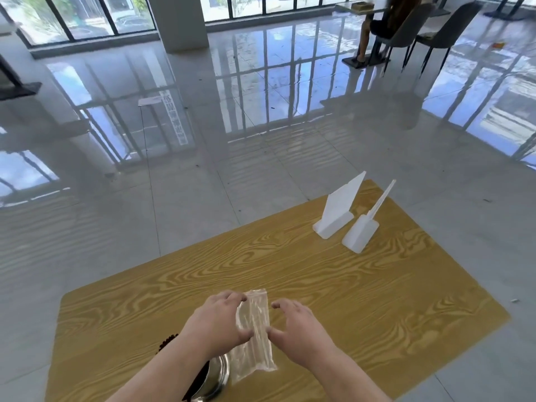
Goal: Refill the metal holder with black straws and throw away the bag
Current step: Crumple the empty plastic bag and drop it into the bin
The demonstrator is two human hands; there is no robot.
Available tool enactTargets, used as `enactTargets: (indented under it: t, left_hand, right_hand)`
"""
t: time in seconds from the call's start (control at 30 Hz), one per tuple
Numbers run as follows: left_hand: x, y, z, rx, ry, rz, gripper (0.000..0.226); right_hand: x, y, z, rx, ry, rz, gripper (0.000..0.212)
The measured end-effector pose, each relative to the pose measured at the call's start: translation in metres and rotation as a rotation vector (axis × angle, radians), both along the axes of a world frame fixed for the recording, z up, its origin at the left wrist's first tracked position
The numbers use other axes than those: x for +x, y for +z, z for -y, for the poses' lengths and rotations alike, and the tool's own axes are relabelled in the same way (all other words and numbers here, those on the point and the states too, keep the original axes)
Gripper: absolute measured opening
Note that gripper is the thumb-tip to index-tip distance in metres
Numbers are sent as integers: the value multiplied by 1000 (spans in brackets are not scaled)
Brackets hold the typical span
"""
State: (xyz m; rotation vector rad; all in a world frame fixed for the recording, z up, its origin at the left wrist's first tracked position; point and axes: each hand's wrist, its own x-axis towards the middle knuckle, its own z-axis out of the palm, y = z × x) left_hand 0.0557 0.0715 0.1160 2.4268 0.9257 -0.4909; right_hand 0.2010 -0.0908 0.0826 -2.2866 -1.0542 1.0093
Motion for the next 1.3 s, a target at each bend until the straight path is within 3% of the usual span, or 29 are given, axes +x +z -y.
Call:
enactTargets:
  t: [0.33,0.6,0.7,0.87,1.17,1.3]
  left_hand:
    - [36,-54,3,-92,24,-285,84]
    - [48,-81,22,-178,21,-483,84]
    - [53,-89,31,-215,14,-477,76]
    - [57,-99,43,-291,10,-423,61]
    - [47,-73,40,-274,161,-254,80]
    - [44,-44,38,-378,334,-90,98]
  right_hand:
    - [17,-59,-11,-142,56,-169,66]
    - [14,-97,-1,-214,-34,-514,70]
    - [11,-111,-6,-184,-101,-617,66]
    - [3,-126,-14,-140,-213,-716,34]
    - [39,-71,0,150,-552,-923,9]
    - [47,-24,4,272,-660,-947,12]
